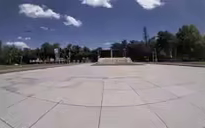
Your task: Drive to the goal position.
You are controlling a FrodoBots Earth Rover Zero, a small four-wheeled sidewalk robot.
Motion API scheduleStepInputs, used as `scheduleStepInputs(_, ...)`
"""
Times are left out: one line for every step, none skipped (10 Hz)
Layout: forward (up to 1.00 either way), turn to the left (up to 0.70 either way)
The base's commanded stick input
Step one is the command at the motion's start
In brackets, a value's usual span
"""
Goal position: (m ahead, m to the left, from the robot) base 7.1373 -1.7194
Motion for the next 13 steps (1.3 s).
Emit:
scheduleStepInputs(0.50, 0.00)
scheduleStepInputs(0.50, 0.00)
scheduleStepInputs(0.50, 0.00)
scheduleStepInputs(0.50, 0.00)
scheduleStepInputs(0.50, -0.04)
scheduleStepInputs(0.50, -0.35)
scheduleStepInputs(0.50, -0.50)
scheduleStepInputs(0.50, -0.50)
scheduleStepInputs(0.50, -0.50)
scheduleStepInputs(0.50, -0.21)
scheduleStepInputs(0.50, 0.00)
scheduleStepInputs(0.50, 0.00)
scheduleStepInputs(0.50, 0.00)
